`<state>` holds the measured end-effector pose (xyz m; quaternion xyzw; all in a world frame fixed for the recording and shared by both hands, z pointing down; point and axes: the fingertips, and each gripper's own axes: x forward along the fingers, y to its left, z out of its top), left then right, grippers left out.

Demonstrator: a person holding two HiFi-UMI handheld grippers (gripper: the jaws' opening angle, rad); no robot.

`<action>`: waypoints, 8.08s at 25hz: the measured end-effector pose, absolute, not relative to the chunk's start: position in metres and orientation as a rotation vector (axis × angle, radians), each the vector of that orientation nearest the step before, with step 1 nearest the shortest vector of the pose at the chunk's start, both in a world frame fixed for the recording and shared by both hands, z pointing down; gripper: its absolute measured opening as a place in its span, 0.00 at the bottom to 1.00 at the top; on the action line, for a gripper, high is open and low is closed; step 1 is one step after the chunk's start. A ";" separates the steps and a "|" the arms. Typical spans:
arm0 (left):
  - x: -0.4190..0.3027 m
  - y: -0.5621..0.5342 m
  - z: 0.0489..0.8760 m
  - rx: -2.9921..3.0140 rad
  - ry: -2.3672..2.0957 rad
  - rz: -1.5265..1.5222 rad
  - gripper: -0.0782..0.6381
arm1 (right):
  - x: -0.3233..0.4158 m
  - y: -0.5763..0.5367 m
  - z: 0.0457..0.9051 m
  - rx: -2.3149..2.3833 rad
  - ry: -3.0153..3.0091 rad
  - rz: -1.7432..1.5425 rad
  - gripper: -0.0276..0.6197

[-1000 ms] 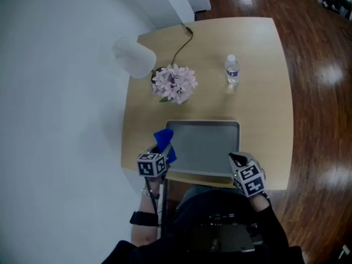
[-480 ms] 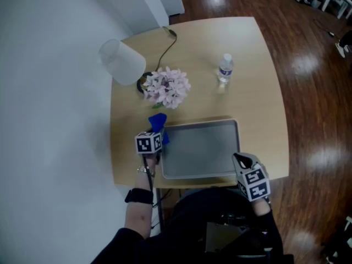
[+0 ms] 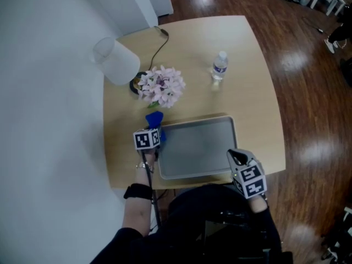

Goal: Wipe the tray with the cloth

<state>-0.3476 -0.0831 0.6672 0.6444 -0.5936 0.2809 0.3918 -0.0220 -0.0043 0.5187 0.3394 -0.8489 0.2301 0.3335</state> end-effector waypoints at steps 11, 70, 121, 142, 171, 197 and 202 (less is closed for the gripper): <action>-0.344 -0.084 0.666 1.621 -1.550 0.719 0.29 | -0.017 -0.006 0.521 0.889 -2.217 0.629 0.05; 0.020 -0.162 0.668 1.846 -1.285 0.806 0.29 | 0.106 -0.032 0.544 0.964 -2.215 0.773 0.05; 0.059 0.085 0.684 2.229 -0.557 1.248 0.29 | 0.120 0.054 0.527 1.206 -2.120 0.754 0.05; -0.034 0.115 0.683 2.196 -0.663 1.086 0.29 | 0.061 0.060 0.529 1.055 -2.164 0.723 0.05; -0.228 0.162 0.683 1.953 -1.038 0.951 0.31 | -0.003 0.079 0.530 0.869 -2.205 0.654 0.05; -0.293 0.151 0.679 1.617 -1.419 0.692 0.28 | -0.034 0.061 0.537 0.765 -2.209 0.631 0.05; -0.293 0.151 0.679 1.597 -1.413 0.708 0.28 | -0.031 0.053 0.537 0.776 -2.205 0.649 0.05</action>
